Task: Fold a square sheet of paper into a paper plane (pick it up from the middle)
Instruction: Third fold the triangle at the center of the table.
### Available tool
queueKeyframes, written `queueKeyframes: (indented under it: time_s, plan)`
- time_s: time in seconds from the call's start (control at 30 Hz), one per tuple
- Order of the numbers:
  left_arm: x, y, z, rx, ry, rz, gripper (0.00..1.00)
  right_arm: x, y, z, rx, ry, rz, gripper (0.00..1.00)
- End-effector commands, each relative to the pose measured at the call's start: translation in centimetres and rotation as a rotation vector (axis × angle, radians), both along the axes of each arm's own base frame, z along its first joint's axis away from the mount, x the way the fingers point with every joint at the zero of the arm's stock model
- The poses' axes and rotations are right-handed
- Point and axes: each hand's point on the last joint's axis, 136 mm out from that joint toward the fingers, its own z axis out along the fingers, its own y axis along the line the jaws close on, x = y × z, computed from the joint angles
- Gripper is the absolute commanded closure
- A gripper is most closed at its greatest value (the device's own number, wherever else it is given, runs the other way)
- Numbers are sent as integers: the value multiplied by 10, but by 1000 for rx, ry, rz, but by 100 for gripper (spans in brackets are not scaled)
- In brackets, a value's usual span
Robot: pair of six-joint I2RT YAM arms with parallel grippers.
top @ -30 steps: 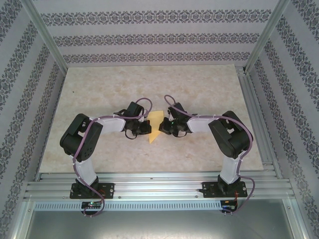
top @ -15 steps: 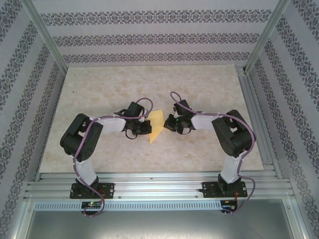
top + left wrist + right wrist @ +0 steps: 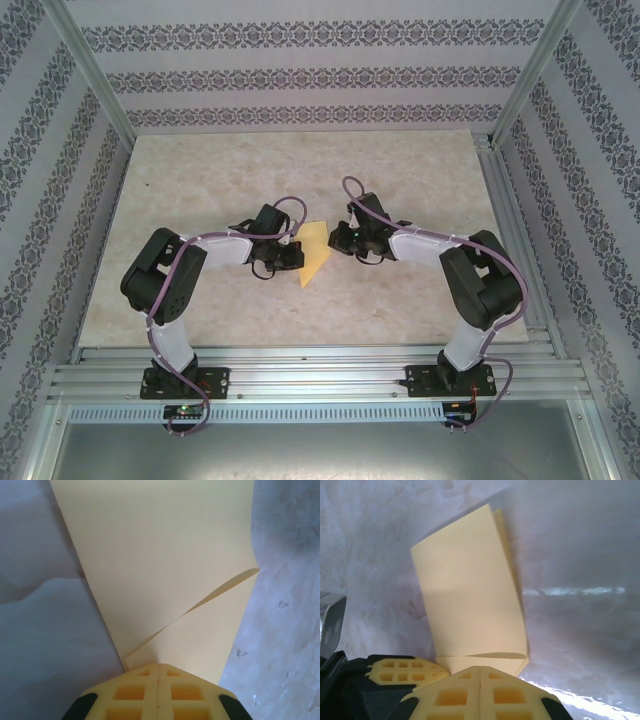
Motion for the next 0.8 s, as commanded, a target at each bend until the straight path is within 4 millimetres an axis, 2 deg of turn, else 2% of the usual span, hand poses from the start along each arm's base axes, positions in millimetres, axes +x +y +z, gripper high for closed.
queueKeyframes:
  time_s: [0.0, 0.07, 0.2, 0.33, 0.47, 0.57, 0.67, 0.77]
  plan:
    - [-24, 30, -36, 162, 108, 14, 96, 0, 18, -7, -8, -4, 60, 98]
    - [-25, 31, -36, 163, 110, 13, 96, 1, 25, -13, -11, 10, 75, 98]
    - [-26, 30, -35, 163, 109, 12, 96, 2, 23, -32, -46, 56, 72, 98]
    - [-26, 31, -36, 163, 111, 11, 96, 5, 7, -47, -80, 89, 29, 98]
    - [-27, 31, -36, 165, 112, 9, 96, 10, -16, -53, -127, 102, -28, 98]
    - [-26, 31, -34, 162, 109, 11, 95, 14, -23, -40, -129, 89, -55, 98]
    - [-24, 28, -26, 140, 99, 17, 91, 14, -17, -7, -71, 30, -59, 95]
    - [-17, 21, -9, 105, 67, 21, 83, 11, -20, 13, -46, -7, -88, 83]
